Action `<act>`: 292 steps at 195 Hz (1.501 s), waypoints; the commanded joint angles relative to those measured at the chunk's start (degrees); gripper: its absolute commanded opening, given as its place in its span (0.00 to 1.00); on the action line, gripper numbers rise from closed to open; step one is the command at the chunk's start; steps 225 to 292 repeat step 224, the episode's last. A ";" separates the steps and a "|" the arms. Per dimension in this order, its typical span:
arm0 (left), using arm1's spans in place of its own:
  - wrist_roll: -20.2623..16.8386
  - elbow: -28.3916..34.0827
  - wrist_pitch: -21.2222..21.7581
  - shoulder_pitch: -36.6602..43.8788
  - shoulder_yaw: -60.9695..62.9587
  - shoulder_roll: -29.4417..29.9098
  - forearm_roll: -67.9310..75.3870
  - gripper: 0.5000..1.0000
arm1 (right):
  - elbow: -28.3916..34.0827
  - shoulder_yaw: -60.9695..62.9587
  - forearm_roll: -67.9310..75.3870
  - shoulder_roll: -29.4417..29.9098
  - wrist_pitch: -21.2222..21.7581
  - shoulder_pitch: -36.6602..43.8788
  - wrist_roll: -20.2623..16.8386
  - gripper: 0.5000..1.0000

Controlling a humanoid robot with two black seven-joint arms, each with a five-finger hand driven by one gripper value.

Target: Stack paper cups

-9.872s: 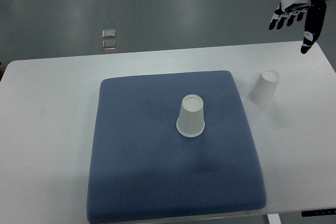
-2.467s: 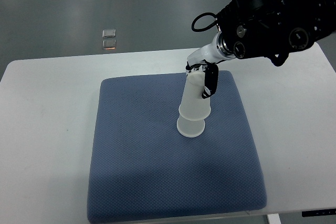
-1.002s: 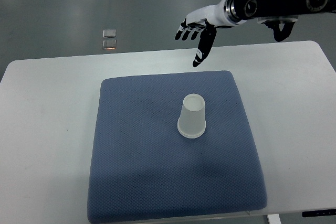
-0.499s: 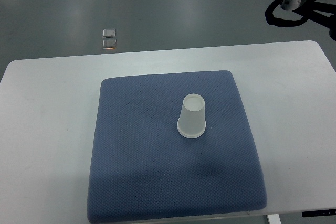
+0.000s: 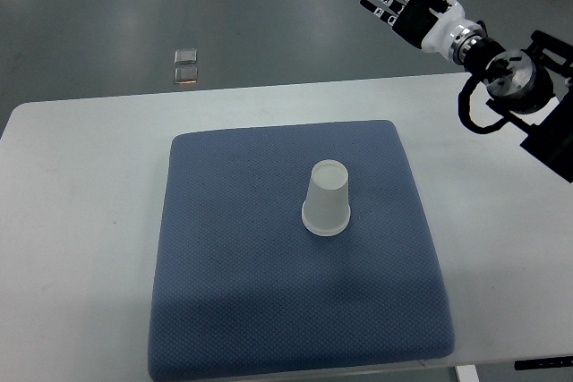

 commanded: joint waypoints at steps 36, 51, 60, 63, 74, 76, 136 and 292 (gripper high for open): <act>0.00 0.04 -0.01 -0.02 0.09 0.00 0.00 1.00 | -5.67 3.86 -0.93 5.67 4.96 -5.67 0.75 0.83; 0.00 0.04 -0.01 -0.02 0.00 0.00 0.00 1.00 | -8.48 3.95 -0.93 6.46 4.61 -5.76 1.01 0.83; 0.00 0.04 -0.01 -0.02 0.00 0.00 0.00 1.00 | -9.80 3.86 -0.93 7.42 4.70 -5.76 1.01 0.83; 0.00 0.04 -0.01 0.07 0.00 0.00 0.00 1.00 | -10.15 3.86 -0.93 7.69 4.70 -5.76 1.01 0.83; 0.00 0.04 -0.01 -0.02 0.09 0.00 0.00 1.00 | -12.00 3.68 -0.93 8.83 4.61 -5.76 1.01 0.83; 0.00 -0.05 0.07 0.07 0.09 0.00 0.00 1.00 | -12.35 3.68 -0.93 9.01 4.70 -5.76 1.01 0.83; 0.00 -0.05 -0.01 -0.02 0.09 0.00 0.00 1.00 | -16.92 3.16 -0.93 11.03 5.22 -5.85 1.10 0.83; 0.00 -0.05 -0.01 0.07 0.09 0.00 0.00 1.00 | -18.15 3.07 -0.93 12.08 7.33 -7.43 1.19 0.83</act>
